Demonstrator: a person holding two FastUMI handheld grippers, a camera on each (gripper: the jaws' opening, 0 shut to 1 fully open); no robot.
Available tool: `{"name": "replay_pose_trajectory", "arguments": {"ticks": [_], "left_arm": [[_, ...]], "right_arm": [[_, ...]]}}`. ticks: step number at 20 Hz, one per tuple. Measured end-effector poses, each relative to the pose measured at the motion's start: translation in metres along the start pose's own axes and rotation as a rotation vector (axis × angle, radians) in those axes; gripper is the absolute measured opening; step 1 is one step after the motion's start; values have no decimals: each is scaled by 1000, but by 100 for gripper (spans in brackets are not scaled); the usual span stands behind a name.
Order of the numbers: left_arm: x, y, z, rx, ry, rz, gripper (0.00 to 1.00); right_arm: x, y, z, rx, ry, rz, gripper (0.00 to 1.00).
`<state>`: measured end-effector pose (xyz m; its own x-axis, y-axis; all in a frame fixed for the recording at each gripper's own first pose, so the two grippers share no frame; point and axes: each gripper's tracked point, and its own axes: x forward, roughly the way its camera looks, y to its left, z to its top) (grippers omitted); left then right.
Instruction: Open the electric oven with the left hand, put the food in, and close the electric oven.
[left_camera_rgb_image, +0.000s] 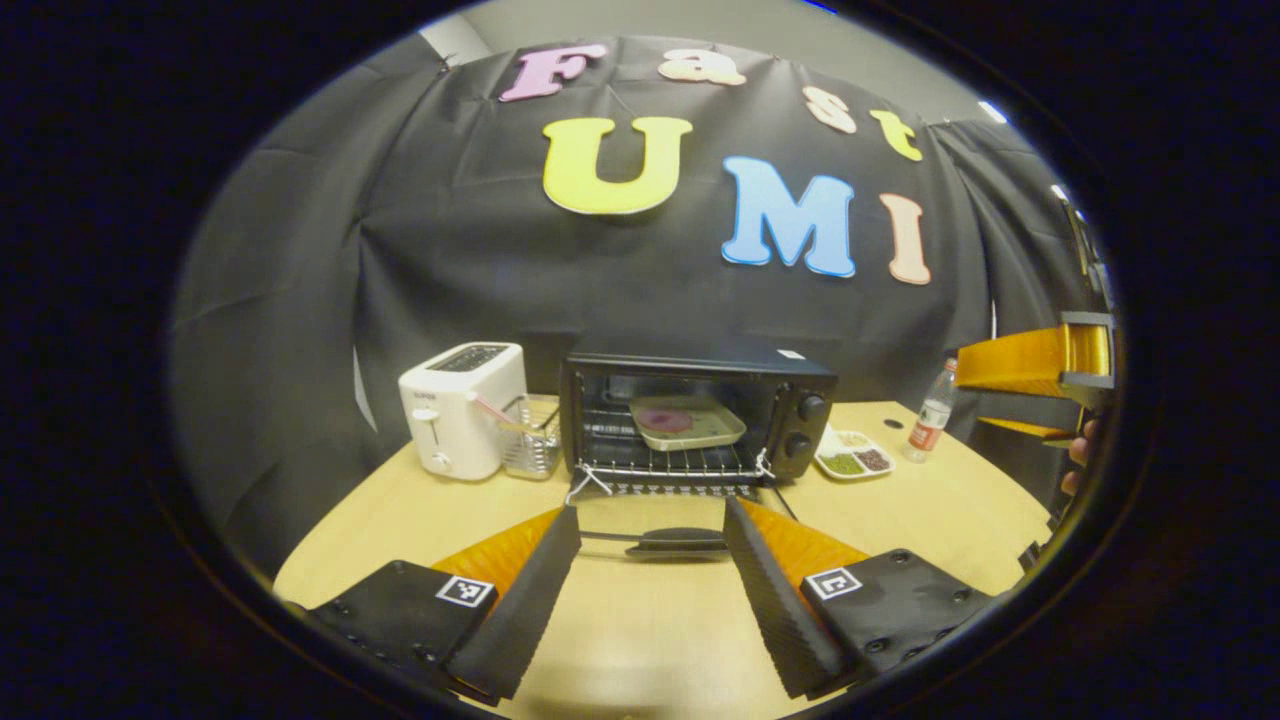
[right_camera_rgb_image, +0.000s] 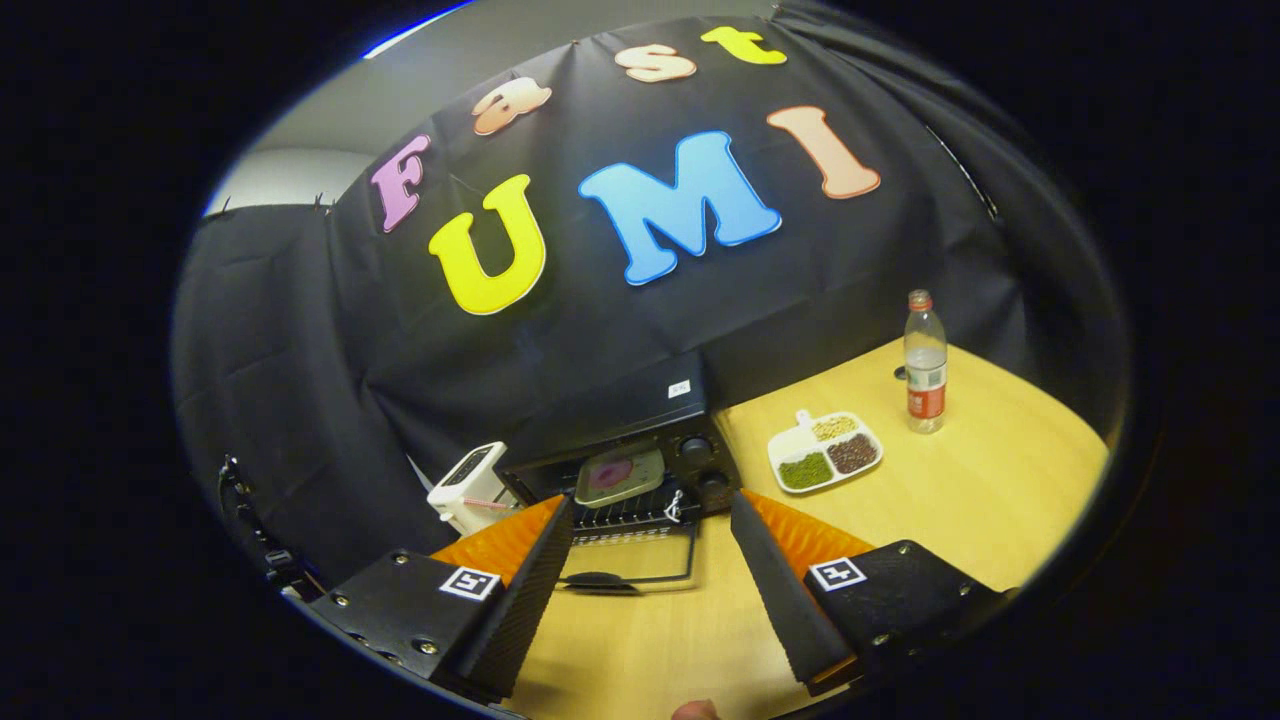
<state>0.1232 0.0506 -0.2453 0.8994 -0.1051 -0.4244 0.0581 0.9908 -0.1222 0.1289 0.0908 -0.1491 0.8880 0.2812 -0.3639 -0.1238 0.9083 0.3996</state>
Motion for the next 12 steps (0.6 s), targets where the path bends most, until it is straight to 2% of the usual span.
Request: {"name": "replay_pose_trajectory", "arguments": {"ticks": [5,7,8,9,12], "left_arm": [[28,-20,-38,29,95,-65,100],[41,-25,-53,18,137,-83,97],[46,-26,-61,10,159,-88,100],[51,-29,-71,0,179,-95,97],[69,-28,-100,-14,253,-88,100]], "right_arm": [[-24,-29,12,-110,-72,-111,97],[-32,-42,18,-127,-97,-160,96],[-36,-46,22,-140,-114,-183,97],[-41,-51,27,-161,-139,-202,96],[-52,-58,43,-201,-196,-238,97]]}}
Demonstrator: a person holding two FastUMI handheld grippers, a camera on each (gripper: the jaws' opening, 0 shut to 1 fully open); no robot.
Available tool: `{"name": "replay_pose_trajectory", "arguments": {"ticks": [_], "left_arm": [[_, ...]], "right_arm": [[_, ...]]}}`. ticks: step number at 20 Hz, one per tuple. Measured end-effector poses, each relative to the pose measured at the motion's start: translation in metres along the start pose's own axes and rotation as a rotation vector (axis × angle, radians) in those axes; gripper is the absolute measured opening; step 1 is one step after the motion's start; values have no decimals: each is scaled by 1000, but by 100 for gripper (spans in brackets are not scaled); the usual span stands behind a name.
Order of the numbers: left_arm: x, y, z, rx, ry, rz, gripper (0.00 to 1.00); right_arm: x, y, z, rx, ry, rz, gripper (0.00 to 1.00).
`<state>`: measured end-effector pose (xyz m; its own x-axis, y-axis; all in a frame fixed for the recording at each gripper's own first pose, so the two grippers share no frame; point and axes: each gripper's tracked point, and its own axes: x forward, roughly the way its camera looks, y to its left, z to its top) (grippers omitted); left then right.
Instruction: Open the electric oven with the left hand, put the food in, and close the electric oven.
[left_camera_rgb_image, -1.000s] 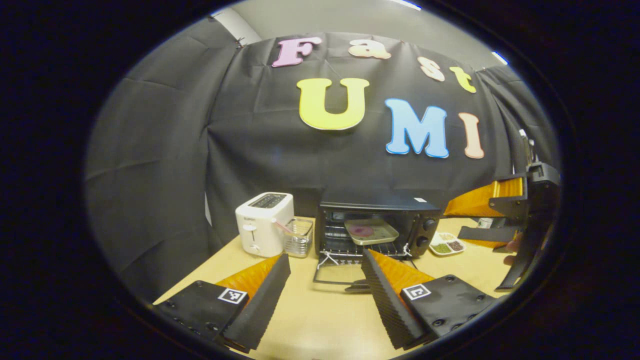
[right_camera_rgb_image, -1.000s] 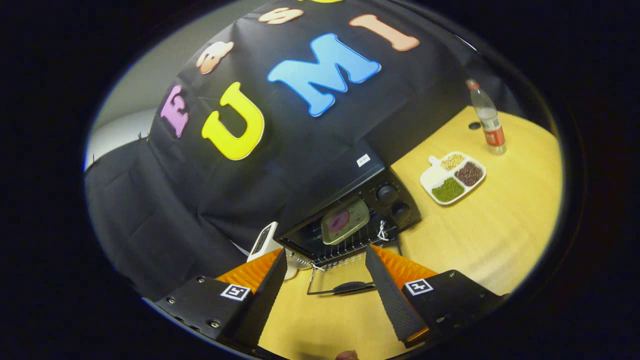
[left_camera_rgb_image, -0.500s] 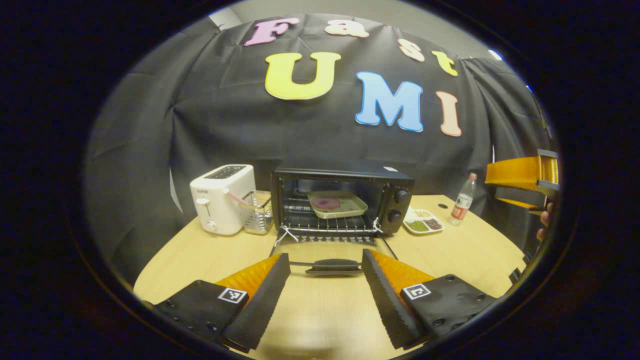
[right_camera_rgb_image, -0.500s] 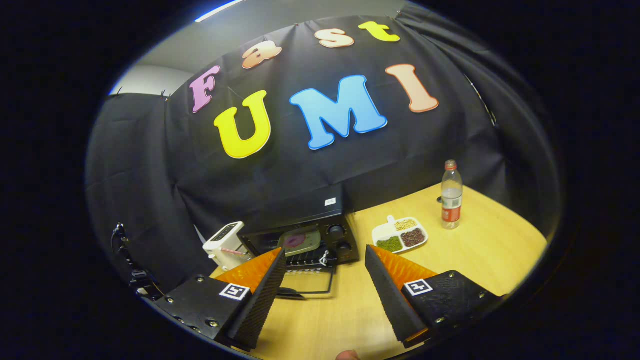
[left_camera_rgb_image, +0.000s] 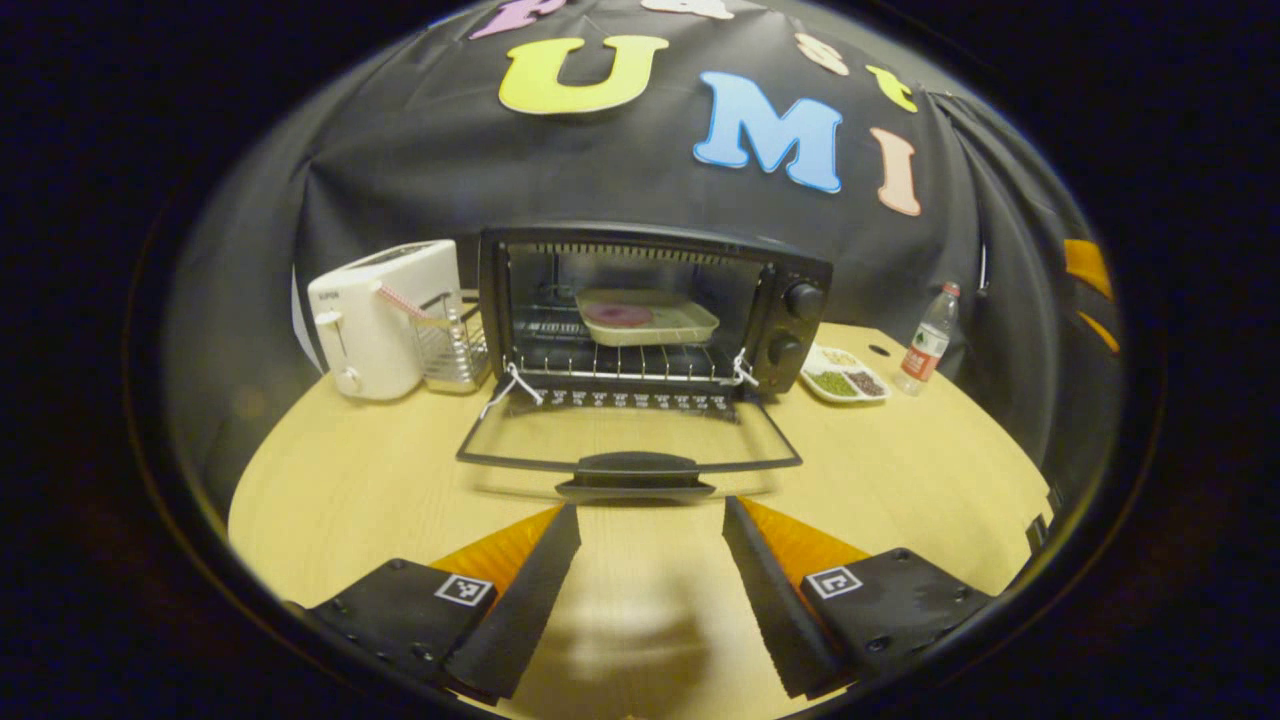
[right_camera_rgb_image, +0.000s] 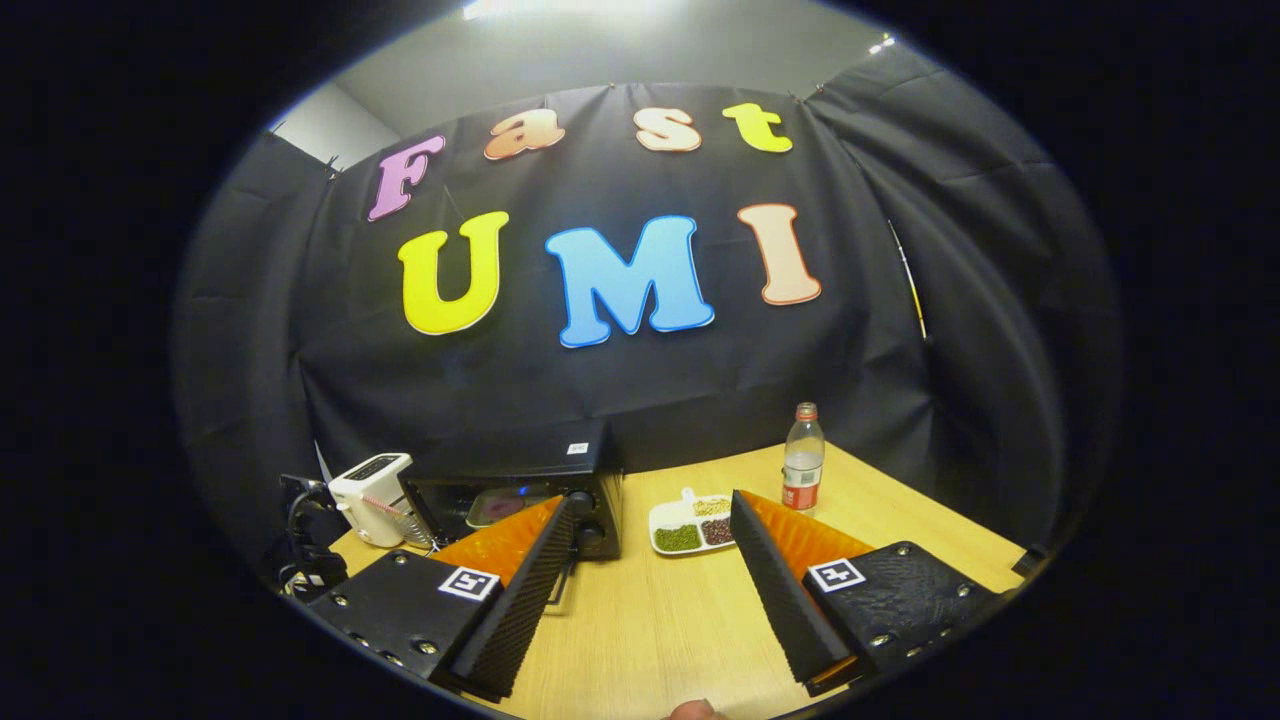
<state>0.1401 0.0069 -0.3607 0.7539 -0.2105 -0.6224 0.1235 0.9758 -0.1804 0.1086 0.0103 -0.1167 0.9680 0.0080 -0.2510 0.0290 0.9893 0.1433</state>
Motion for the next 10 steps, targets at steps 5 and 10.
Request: {"name": "replay_pose_trajectory", "arguments": {"ticks": [5,10], "left_arm": [[31,0,-15,14,52,8,98],[56,1,-20,41,84,29,100]], "right_arm": [[-8,-25,3,-20,-12,-82,97],[-14,-40,-4,-13,21,-129,97]]}}
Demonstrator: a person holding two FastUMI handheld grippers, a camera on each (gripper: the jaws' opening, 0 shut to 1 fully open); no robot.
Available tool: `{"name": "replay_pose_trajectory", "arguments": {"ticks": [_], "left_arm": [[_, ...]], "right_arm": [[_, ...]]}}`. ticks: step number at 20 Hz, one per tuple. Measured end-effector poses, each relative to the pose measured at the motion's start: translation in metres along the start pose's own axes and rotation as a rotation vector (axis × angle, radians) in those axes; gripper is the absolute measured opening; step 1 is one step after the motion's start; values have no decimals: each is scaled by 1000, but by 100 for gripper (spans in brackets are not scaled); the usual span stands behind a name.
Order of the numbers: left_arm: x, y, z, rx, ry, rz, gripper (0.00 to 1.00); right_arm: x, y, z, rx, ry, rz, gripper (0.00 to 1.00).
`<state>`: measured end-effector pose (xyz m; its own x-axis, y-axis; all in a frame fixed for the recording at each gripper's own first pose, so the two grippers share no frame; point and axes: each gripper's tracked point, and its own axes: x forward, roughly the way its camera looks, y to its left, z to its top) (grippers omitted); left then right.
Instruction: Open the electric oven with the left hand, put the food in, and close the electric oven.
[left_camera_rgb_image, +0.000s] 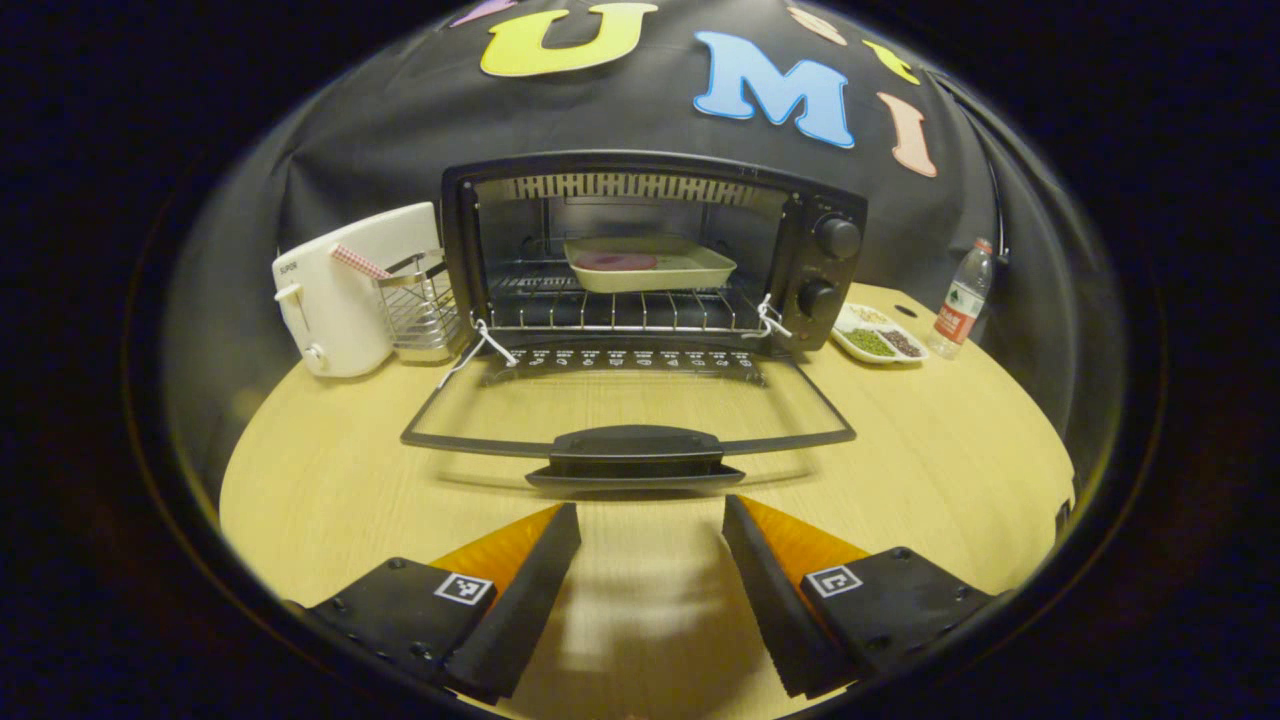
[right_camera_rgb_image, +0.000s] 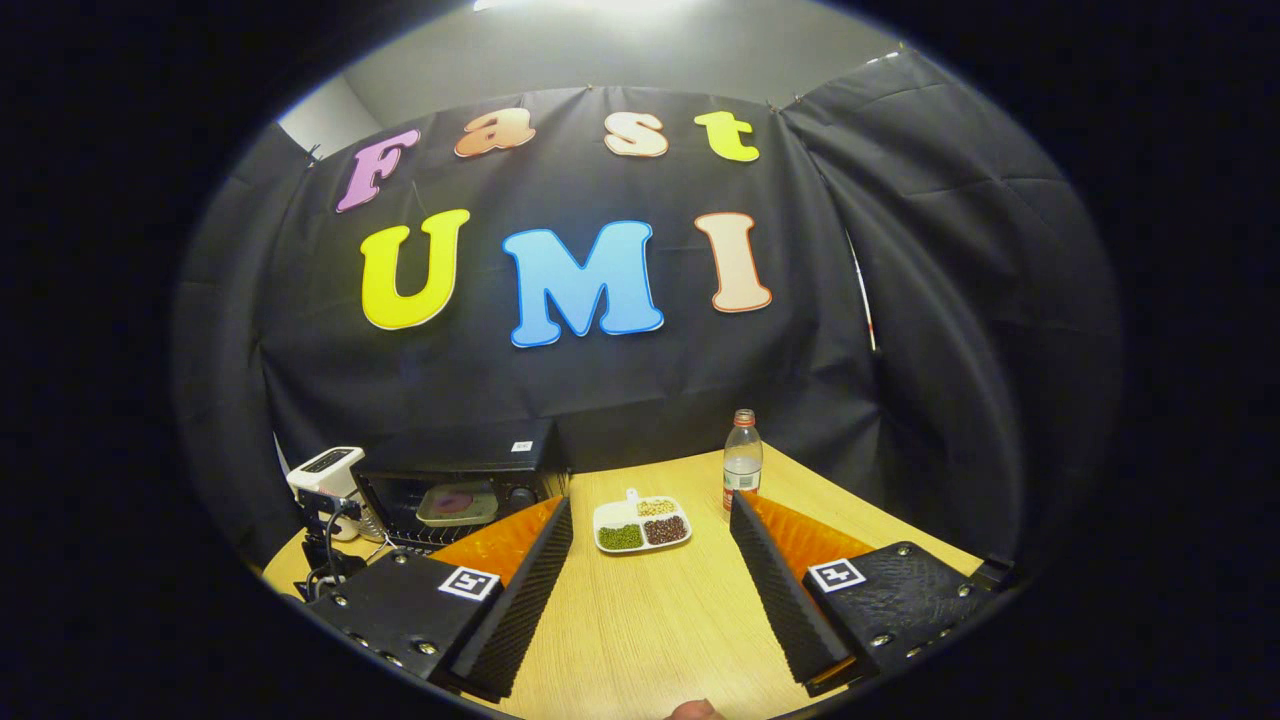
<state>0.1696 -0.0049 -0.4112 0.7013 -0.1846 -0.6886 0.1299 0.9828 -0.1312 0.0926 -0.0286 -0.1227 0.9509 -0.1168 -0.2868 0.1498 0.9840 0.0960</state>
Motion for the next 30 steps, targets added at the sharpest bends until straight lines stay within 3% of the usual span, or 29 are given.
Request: {"name": "replay_pose_trajectory", "arguments": {"ticks": [7,13,16,17,18,23,30], "left_arm": [[14,6,3,57,-12,59,100],[3,5,16,57,-41,63,100],[-13,5,42,58,-102,62,100],[-17,3,52,56,-120,62,91],[-20,3,60,55,-133,61,100],[-26,2,94,23,-186,62,97],[-26,2,143,54,-271,73,100]], "right_arm": [[4,-4,2,-12,1,-10,97],[11,11,2,-1,18,46,97],[9,22,1,16,30,85,97],[9,24,1,23,35,93,97],[11,26,1,28,38,99,97],[15,30,-6,46,60,121,97],[22,20,-7,61,71,103,96]]}}
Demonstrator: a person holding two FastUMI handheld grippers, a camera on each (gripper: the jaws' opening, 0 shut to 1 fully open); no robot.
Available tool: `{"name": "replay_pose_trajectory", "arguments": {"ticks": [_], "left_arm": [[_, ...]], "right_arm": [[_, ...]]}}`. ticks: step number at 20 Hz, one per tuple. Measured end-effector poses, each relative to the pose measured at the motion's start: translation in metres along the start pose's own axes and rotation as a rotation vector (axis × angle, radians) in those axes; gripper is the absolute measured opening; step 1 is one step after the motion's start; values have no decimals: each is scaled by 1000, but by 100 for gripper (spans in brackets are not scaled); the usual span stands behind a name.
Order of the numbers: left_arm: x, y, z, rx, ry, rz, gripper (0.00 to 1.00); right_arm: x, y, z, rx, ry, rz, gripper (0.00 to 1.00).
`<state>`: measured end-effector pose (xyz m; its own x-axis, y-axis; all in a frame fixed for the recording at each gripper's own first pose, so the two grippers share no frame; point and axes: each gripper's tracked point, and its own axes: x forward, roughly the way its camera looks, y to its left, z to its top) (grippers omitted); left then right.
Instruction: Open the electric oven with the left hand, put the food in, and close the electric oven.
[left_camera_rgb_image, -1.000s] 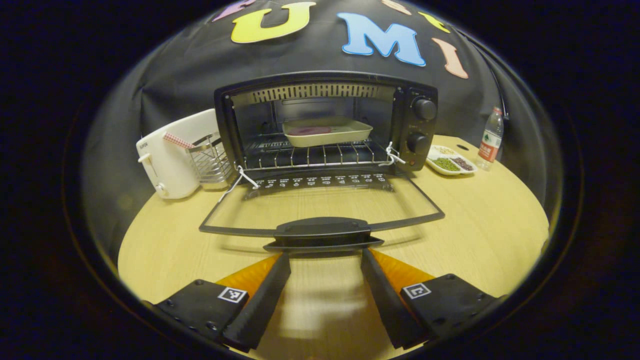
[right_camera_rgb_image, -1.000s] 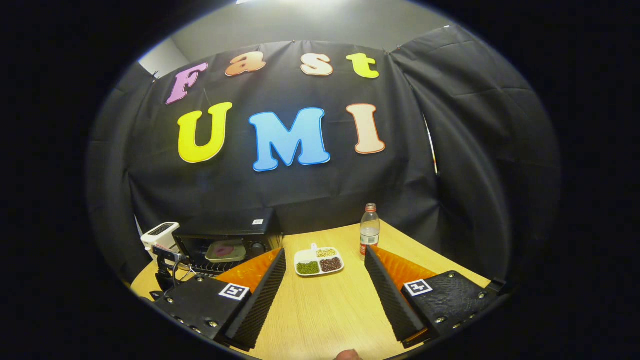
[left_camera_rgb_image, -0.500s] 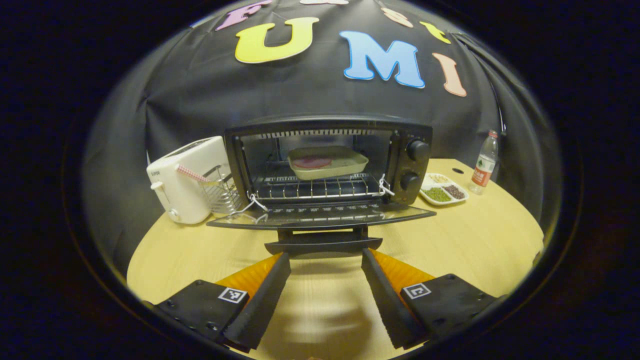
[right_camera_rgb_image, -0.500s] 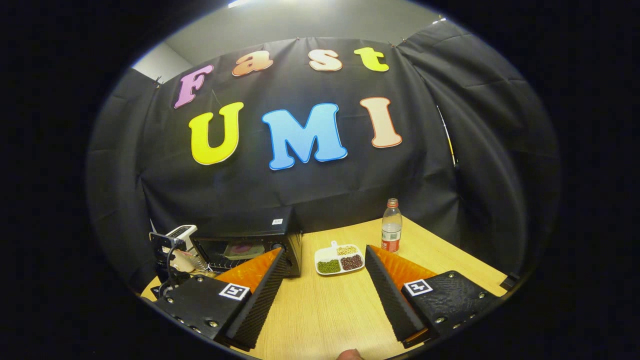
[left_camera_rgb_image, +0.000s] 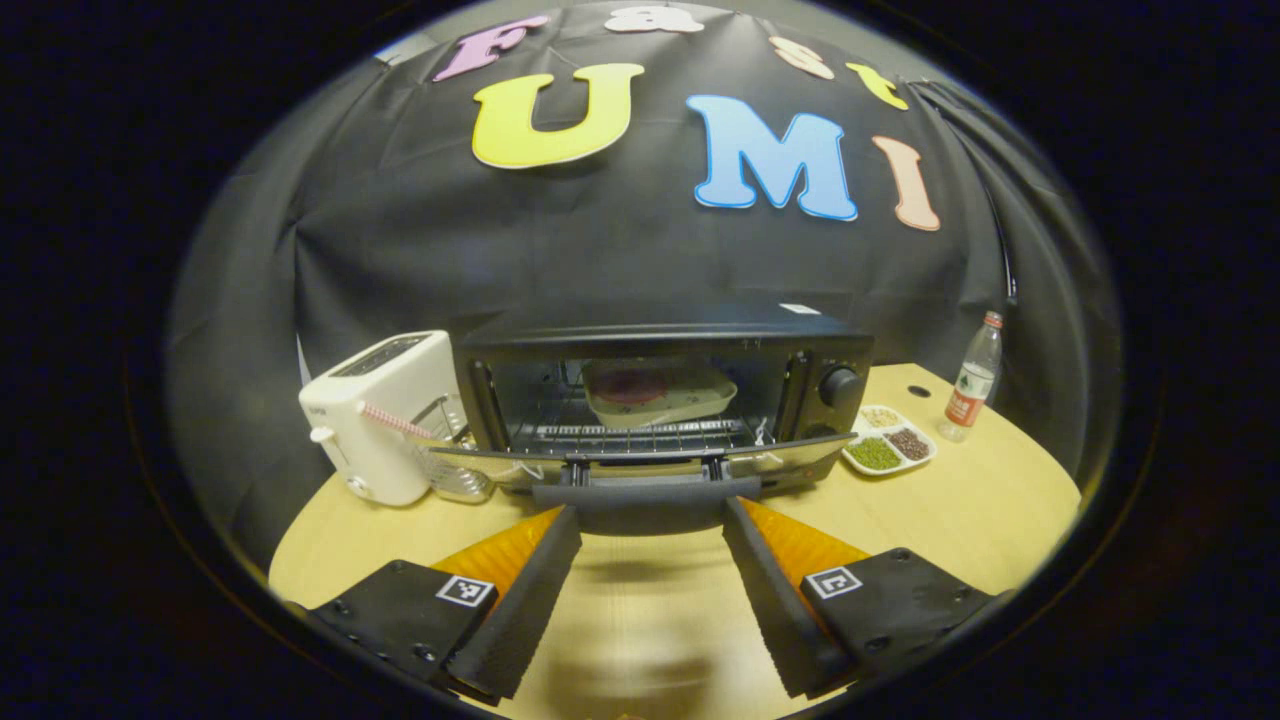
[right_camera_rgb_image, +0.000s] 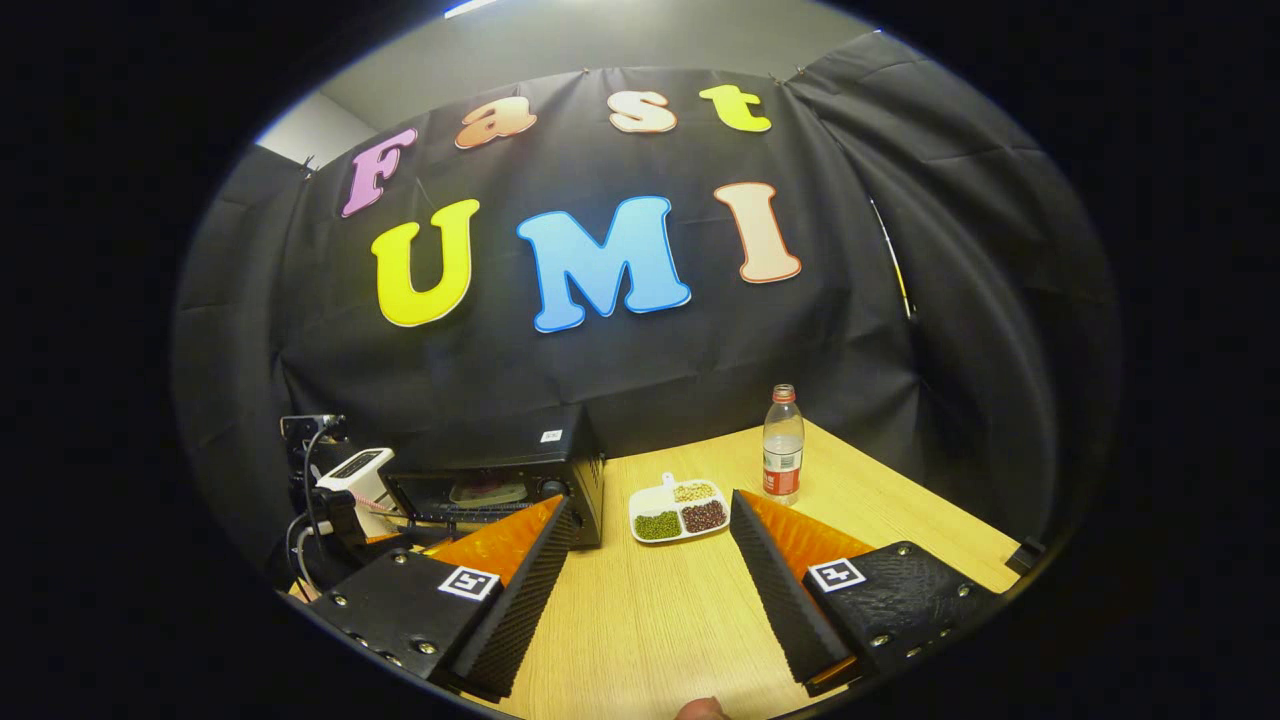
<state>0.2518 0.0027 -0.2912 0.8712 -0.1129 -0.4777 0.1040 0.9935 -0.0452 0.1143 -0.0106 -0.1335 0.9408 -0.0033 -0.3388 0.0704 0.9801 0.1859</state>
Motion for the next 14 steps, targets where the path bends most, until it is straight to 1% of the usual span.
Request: {"name": "replay_pose_trajectory", "arguments": {"ticks": [2,3,4,7,9,10,13,14], "left_arm": [[7,-1,11,11,-22,-9,100],[10,-3,17,9,-32,-19,97],[12,-4,24,6,-43,-23,97],[3,-5,53,-8,-97,-29,97],[-12,-13,75,-3,-156,-42,97],[-24,-16,85,5,-180,-39,100],[-73,-27,112,-7,-256,-18,100],[-92,-31,119,-18,-275,-9,91]], "right_arm": [[1,-3,0,4,0,-6,97],[2,-4,1,5,-3,-9,97],[2,-5,2,7,-5,-7,97],[2,-8,7,-3,-16,-7,96],[2,-15,15,-28,-39,-10,97],[1,-17,21,-30,-50,0,97],[-7,-21,36,-20,-72,50,97],[-10,-25,40,-27,-77,57,97]]}}
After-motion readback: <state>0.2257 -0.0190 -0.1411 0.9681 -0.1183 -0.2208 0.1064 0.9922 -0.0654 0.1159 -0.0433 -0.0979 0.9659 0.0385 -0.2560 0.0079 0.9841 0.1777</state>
